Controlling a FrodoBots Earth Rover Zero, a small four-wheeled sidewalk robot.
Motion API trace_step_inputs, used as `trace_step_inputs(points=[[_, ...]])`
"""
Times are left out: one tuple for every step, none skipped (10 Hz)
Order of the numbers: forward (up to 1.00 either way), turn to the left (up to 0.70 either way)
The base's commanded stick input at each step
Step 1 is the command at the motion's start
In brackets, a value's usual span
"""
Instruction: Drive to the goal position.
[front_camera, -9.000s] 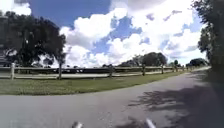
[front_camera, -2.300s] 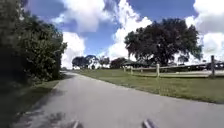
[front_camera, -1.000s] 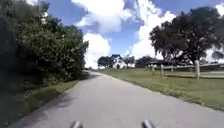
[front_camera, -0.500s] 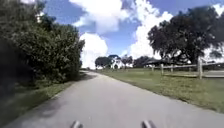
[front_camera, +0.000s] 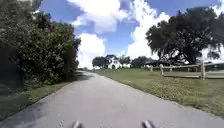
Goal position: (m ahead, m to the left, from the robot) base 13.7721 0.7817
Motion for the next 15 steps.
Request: trace_step_inputs(points=[[0.70, 0.00], [0.70, 0.00], [0.70, 0.00], [0.70, 0.00], [0.70, 0.35], [0.70, 0.35], [0.70, 0.35], [0.70, 0.21], [0.70, 0.04], [0.70, 0.00], [0.70, 0.00], [0.70, 0.00], [0.70, 0.00], [0.70, 0.00], [0.70, 0.00]])
